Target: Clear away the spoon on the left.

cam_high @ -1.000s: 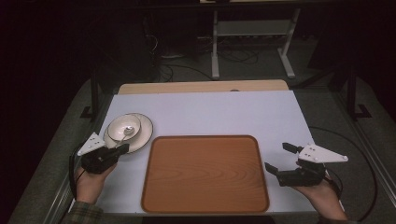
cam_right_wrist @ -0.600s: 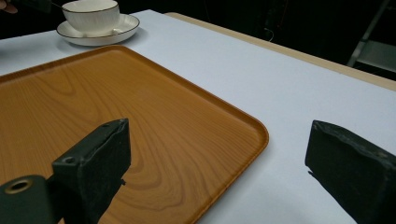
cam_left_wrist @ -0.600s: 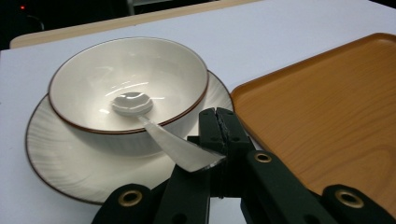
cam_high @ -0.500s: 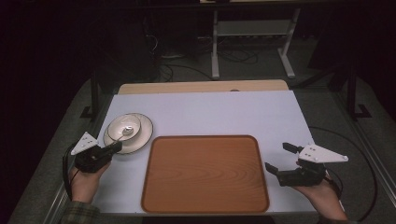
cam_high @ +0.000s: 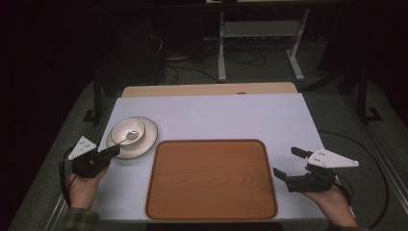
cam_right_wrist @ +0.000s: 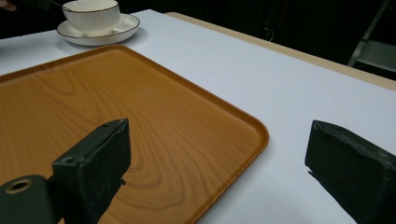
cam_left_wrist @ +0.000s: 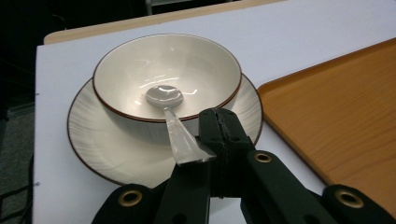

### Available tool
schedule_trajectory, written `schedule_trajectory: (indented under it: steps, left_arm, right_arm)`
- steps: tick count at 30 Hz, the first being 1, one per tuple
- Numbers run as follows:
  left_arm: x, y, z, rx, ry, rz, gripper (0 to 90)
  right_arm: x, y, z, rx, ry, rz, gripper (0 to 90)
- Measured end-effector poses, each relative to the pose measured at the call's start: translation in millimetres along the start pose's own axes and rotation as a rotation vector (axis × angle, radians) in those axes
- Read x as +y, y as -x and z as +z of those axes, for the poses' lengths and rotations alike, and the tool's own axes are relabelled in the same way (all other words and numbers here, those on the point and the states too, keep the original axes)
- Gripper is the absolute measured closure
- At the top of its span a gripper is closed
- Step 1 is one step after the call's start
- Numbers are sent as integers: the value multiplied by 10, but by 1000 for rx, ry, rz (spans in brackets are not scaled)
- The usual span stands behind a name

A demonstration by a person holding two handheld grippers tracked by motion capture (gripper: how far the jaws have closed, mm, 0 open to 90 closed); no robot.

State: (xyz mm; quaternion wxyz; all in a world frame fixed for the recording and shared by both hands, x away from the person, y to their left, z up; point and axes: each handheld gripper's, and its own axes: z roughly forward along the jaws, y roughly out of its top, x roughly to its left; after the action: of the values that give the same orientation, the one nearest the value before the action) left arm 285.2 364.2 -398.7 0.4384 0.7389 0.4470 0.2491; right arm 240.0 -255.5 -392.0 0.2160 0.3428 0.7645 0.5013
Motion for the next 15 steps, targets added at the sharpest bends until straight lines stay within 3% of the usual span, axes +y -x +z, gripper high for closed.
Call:
schedule_trajectory:
  steps: [15]
  left_arm:
    - [12, -90, 28, 44, -6, 0, 899]
  right_arm:
    - [0, 0, 6, -1, -3, -2, 63]
